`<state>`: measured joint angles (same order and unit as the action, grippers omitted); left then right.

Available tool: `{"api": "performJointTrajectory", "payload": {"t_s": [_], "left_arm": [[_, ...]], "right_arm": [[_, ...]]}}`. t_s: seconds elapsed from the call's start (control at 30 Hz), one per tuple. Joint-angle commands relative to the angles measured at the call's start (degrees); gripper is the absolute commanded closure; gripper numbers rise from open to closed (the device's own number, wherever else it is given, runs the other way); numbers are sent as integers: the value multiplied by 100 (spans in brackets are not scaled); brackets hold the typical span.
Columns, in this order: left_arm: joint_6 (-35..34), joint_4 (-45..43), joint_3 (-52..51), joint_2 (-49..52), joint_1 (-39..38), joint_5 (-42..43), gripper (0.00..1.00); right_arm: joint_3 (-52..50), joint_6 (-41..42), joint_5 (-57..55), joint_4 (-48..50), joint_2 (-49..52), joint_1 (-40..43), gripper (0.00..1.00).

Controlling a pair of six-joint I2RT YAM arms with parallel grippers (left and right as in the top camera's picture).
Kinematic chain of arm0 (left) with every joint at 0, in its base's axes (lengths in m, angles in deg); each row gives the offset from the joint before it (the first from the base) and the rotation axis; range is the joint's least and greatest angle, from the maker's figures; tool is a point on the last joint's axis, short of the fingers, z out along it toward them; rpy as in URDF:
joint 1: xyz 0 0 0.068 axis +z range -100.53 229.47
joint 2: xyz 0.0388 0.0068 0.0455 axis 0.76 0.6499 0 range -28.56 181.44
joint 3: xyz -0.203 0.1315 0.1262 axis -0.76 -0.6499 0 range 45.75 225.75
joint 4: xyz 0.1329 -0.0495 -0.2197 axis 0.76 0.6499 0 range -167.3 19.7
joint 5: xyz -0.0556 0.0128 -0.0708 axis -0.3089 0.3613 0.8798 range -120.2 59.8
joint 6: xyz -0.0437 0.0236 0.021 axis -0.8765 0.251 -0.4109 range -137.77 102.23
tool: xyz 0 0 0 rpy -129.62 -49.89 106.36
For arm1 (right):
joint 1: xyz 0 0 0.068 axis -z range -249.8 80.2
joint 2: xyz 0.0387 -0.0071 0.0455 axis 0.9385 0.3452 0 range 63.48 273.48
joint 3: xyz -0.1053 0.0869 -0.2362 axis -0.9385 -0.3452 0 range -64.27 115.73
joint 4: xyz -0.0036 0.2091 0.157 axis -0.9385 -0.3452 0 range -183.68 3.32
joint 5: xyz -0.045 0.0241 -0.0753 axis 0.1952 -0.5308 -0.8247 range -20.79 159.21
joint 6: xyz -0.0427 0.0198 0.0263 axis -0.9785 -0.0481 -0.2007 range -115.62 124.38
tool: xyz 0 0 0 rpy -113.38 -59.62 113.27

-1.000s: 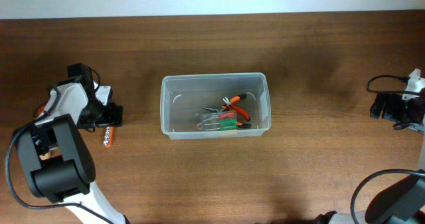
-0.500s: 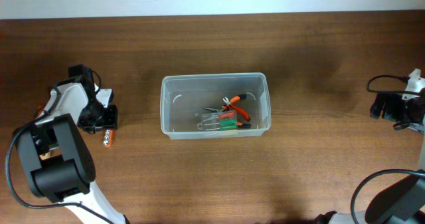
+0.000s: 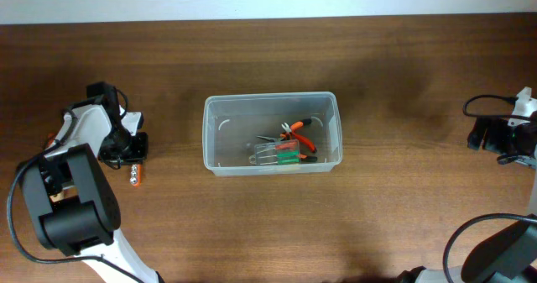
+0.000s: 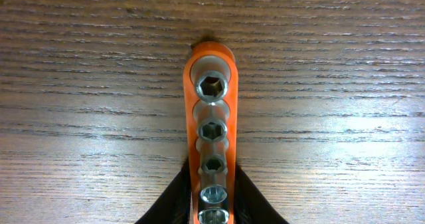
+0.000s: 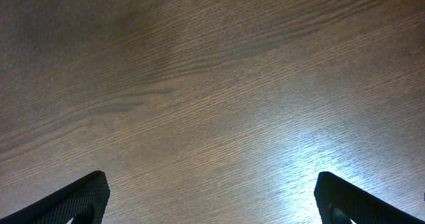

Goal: Pack container
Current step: 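Lower the left gripper and close it on the orange bit holder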

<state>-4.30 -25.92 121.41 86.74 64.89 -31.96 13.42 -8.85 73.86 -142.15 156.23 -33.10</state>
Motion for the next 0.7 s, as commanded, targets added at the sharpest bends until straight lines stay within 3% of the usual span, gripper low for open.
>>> {"api": "performJointTrajectory", "payload": {"t_s": [0.0,0.37,0.67], "left_arm": [[-15,-83,-90,256,26,-151,78],[-20,-256,-85,254,26,-146,92],[-221,-374,195,254,22,98,92]], "right_arm": [[-7,66,55,2,-44,7,1],[-7,68,52,2,-44,7,1],[-7,66,55,2,-44,7,1]]}}
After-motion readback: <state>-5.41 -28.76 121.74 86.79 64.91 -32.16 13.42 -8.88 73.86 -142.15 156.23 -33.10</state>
